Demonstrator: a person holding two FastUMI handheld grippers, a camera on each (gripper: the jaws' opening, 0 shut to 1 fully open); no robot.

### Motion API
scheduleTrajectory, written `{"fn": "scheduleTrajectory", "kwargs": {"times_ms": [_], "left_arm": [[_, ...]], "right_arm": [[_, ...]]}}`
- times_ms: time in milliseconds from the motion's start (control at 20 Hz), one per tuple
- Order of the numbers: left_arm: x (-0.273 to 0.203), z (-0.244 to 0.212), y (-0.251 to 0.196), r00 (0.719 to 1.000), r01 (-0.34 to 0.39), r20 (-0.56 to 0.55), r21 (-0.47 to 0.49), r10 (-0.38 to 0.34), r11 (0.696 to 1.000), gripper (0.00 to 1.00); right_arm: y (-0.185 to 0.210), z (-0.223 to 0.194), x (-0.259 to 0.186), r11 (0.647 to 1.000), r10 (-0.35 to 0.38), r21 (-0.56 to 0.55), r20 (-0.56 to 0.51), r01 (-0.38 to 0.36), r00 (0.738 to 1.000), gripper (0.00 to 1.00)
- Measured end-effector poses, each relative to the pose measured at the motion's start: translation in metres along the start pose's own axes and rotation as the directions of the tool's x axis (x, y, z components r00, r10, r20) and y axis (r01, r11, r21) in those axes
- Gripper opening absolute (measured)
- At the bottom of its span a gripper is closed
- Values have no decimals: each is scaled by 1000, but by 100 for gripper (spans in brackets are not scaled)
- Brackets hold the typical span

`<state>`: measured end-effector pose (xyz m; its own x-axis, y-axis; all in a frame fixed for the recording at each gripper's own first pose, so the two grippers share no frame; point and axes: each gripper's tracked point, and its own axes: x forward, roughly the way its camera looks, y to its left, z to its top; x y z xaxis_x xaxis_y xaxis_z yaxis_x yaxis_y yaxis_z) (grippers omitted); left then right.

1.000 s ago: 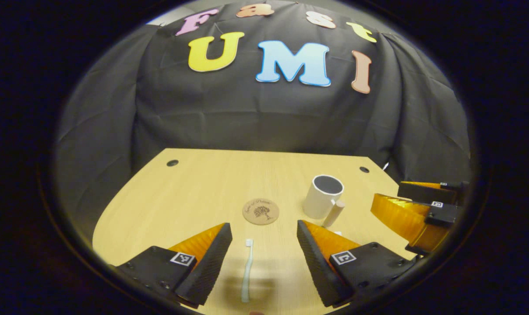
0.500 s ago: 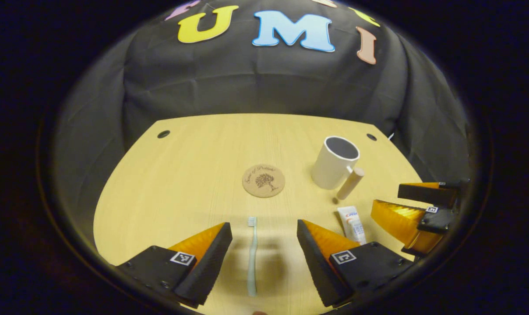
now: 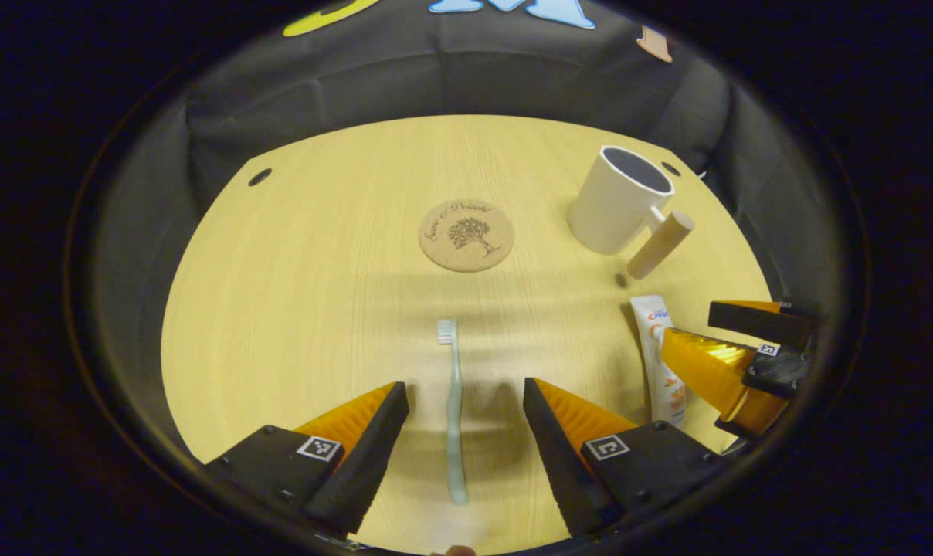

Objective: Put the toothbrush and toothpaste on the desktop into the cup, then pick up the cup and place it on the coaster on the desktop.

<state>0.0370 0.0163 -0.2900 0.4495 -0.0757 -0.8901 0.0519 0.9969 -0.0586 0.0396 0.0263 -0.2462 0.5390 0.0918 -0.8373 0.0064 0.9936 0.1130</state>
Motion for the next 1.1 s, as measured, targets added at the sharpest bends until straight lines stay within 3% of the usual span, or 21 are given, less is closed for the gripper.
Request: {"fn": "scheduleTrajectory", "kwargs": {"times_ms": [400,750,900,950,1050,1100], "left_arm": [[16,-13,-1,995,13,-103,3,-12,1000,99],[20,-16,2,994,-10,-111,20,12,1000,98],[19,-16,1,995,-10,-97,24,13,1000,95],[20,-15,0,995,-10,-94,22,12,1000,80],[20,-16,1,996,-14,-91,21,16,1000,70],[19,-16,2,996,-15,-91,20,17,1000,55]], "right_arm": [[-4,-10,22,1000,-10,6,-74,11,997,95],[-1,-26,29,1000,-5,10,-158,7,987,97],[1,-34,29,1000,-13,5,-176,14,984,89],[0,-34,31,1000,-18,-3,-172,18,985,84],[0,-35,30,1000,-18,-9,-179,17,984,79],[-6,-36,33,999,-35,-5,-184,35,982,78]]}}
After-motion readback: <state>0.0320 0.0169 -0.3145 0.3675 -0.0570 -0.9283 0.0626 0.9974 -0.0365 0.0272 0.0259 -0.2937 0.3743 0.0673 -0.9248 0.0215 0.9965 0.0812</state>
